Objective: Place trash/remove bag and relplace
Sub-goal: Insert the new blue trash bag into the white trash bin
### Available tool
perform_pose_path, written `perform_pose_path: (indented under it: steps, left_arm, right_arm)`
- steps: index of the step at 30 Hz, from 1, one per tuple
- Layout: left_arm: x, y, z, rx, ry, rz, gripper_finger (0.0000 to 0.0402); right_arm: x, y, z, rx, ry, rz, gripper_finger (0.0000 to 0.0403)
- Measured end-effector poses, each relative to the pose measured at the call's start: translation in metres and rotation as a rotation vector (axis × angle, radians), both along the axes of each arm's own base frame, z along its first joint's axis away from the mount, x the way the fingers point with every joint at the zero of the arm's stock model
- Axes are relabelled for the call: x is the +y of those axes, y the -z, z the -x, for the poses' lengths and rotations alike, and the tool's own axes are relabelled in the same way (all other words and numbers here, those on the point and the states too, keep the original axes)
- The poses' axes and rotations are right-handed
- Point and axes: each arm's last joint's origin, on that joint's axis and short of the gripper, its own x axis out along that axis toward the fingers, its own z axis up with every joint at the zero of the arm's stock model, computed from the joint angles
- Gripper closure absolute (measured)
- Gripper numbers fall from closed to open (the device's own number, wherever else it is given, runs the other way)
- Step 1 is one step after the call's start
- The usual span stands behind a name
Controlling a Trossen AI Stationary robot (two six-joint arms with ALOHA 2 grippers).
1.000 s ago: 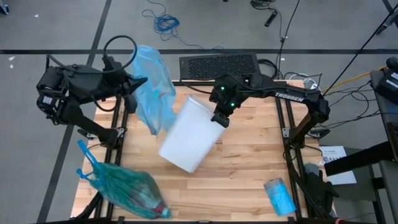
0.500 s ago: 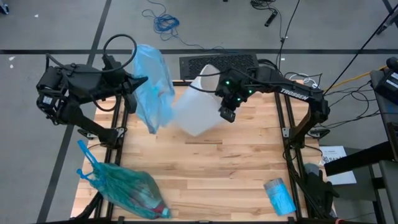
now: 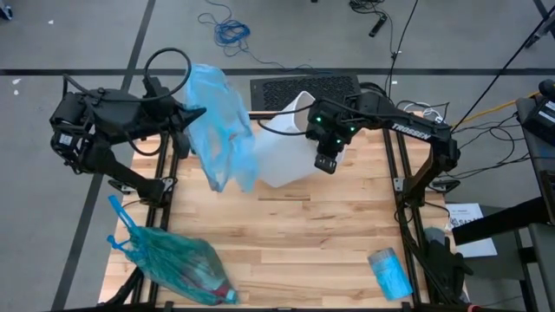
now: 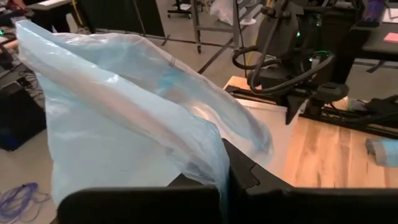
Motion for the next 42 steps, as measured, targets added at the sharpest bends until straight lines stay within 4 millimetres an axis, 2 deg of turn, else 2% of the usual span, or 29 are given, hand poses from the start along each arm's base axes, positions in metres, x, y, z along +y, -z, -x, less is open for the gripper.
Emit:
perform_pose_path:
  steps: [5, 10, 14, 19, 26, 32, 42]
  left_arm:
    - [0.0, 0.0, 0.004, 0.004, 0.023, 0.012, 0.0402]
    - [0.001, 0.001, 0.011, 0.014, 0.032, 0.023, 0.0402]
    - [0.0, 0.001, 0.011, 0.019, 0.064, 0.039, 0.0402]
    - [-0.001, 0.003, 0.007, 0.04, 0.084, 0.047, 0.0402]
    - [-0.002, 0.005, 0.007, 0.043, 0.091, 0.074, 0.0402]
    - [-0.001, 0.009, 0.01, 0.092, 0.078, 0.091, 0.0402]
    - [-0.001, 0.009, 0.01, 0.093, 0.08, 0.087, 0.0402]
  right_arm:
    - [0.003, -0.004, 0.0, -0.013, -0.014, -0.006, 0.0402]
    - [0.003, -0.021, -0.002, -0.075, -0.025, -0.001, 0.0402]
    - [0.001, -0.031, -0.012, -0.103, -0.051, 0.001, 0.0402]
    - [-0.002, -0.017, -0.035, -0.042, -0.108, -0.002, 0.0403]
    - [0.002, 0.016, -0.063, 0.058, -0.172, 0.003, 0.0403]
    - [0.007, 0.016, -0.073, -0.01, -0.181, 0.033, 0.0403]
    - [0.009, -0.035, -0.038, -0.072, -0.101, 0.141, 0.0403]
